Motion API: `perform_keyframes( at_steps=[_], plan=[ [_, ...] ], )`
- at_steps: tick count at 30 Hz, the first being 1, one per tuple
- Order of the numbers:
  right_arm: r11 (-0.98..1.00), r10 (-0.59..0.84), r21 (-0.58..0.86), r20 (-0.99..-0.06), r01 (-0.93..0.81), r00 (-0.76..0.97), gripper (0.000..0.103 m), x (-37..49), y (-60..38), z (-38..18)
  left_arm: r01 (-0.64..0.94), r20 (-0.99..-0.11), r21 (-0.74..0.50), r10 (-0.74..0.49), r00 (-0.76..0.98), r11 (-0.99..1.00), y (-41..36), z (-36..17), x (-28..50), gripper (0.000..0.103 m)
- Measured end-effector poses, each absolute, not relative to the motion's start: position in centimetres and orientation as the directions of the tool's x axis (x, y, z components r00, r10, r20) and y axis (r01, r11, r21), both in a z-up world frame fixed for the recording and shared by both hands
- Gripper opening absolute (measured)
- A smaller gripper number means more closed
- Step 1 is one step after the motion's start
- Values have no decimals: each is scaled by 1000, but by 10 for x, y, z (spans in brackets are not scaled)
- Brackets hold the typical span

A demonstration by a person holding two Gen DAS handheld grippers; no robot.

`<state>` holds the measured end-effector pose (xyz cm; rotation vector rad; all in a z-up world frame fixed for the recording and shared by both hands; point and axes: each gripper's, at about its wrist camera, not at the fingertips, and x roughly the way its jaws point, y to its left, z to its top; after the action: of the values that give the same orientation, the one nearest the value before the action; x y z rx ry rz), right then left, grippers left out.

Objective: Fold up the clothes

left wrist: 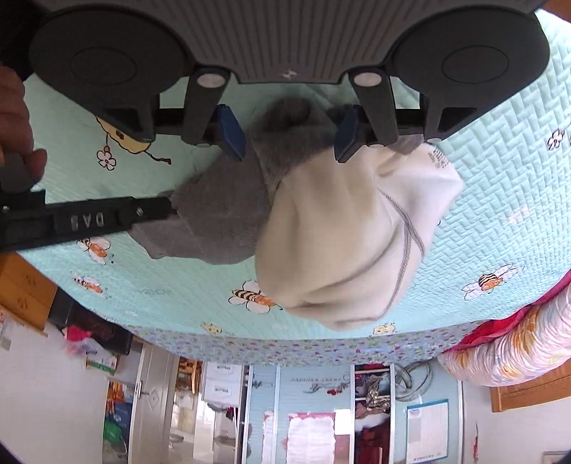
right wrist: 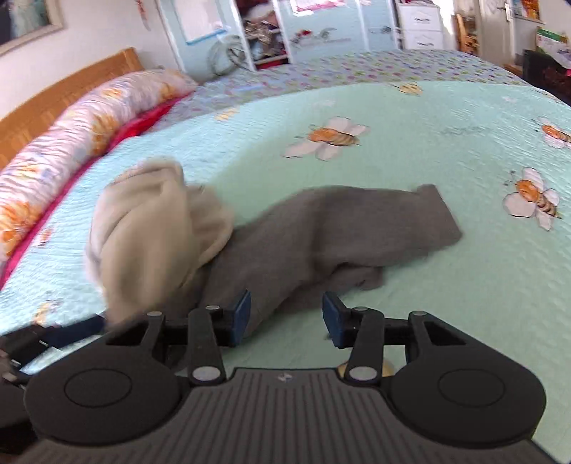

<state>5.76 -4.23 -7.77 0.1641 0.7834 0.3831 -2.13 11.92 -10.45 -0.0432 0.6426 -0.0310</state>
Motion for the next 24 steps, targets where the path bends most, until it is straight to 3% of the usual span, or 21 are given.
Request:
perform_keyframes(
  at_steps=[3, 5, 9, 10, 11, 13, 16, 20, 24],
  plan=[
    [880, 474, 341, -610, -330, 635, 60, 63, -24, -61, -14, -565, -110, -51, 824, 994, 134, -96, -25, 63],
    [859, 507, 406, -591, -312, 627, 85, 82, -10, -57, -59, -558, -133, -26, 829, 989, 148, -93, -26, 67],
    [841, 526, 501, -670, -203, 524, 86, 126, 36, -83, -167, -575, -165, 43, 817, 972, 176, -92, -34, 68],
    [831, 540, 532, -698, -163, 470, 84, 135, 42, -97, -188, -578, -170, 57, 814, 967, 183, -94, -40, 68],
    [803, 573, 580, -688, -138, 445, 65, 135, 42, -107, -207, -581, -175, 70, 811, 963, 189, -95, -46, 68],
    [748, 632, 656, -661, -97, 404, 48, 134, 40, -124, -239, -584, -182, 91, 807, 954, 197, -96, -54, 68],
    [780, 614, 582, -637, -231, 466, 29, 108, 30, -108, -269, -583, -192, 111, 805, 944, 206, -94, -63, 68],
    [819, 571, 500, -657, -281, 492, 17, 67, -23, -105, -250, -558, -219, 89, 825, 943, 202, -87, -63, 68],
    [861, 506, 387, -711, -330, 487, 17, 23, -64, -115, -147, -504, -241, 6, 864, 959, 183, -75, -54, 68]
  ],
)
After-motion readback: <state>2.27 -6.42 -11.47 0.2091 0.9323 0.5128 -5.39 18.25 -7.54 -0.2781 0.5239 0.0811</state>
